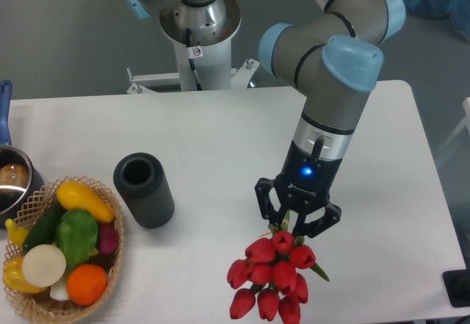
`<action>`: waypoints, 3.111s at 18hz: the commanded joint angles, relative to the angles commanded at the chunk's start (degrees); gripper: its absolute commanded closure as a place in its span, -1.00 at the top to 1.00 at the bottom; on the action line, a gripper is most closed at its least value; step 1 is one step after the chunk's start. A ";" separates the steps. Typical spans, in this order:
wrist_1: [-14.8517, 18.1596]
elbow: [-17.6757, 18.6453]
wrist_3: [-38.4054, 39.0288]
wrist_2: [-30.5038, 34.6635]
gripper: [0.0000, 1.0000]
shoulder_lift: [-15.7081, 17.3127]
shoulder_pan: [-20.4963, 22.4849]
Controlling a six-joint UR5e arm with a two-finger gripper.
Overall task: Insert the flowers into the vase
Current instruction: 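Carry the red tulip bunch with the gripper toward the grey vase, then lower the tulip stems into the grey vase opening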
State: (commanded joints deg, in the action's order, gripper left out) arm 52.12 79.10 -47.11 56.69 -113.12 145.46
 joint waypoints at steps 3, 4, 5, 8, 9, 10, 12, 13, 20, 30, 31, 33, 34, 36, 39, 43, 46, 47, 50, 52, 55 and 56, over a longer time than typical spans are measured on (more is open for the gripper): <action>-3.15 0.00 1.66 -1.66 -1.00 0.18 -1.93; -4.21 0.00 2.63 -2.98 -1.00 0.27 -2.11; -4.92 0.00 2.82 -5.08 -1.00 0.27 -2.20; -5.27 0.09 2.82 -12.63 -1.00 1.41 -2.11; -5.27 0.09 2.82 -15.18 -1.00 1.58 -2.03; -5.27 0.35 2.82 -18.08 -1.00 2.02 -1.94; -5.27 1.83 2.56 -23.97 -1.00 2.64 -1.67; -5.36 2.98 2.21 -26.78 -1.00 2.99 -1.24; -5.54 12.02 -0.69 -45.60 -1.00 8.16 3.68; -5.54 20.39 -13.79 -52.91 -1.00 10.81 4.04; -5.54 20.91 -13.79 -53.17 -1.00 10.90 3.87; -5.54 22.84 -13.79 -53.35 -1.00 11.43 3.95; -5.54 23.63 -13.88 -53.35 -1.00 11.78 4.04; -5.45 24.34 -13.88 -53.44 -1.00 12.57 4.13; -5.45 24.69 -13.88 -53.70 -0.99 12.75 4.13; -5.45 27.15 -13.97 -53.70 -0.99 14.59 4.22; -5.45 27.86 -14.76 -53.62 -0.99 15.03 4.22; -5.45 27.86 -14.76 -53.61 -0.99 15.03 4.13; -5.45 27.95 -14.76 -53.61 -0.99 14.94 4.13; -5.36 28.12 -14.76 -53.70 -0.99 15.12 4.22; -5.45 29.00 -14.85 -53.61 -0.99 15.47 4.13; -5.45 29.26 -14.94 -53.61 -0.99 15.65 4.04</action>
State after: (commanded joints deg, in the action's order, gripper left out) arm 46.67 108.37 -62.05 3.08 -97.47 149.50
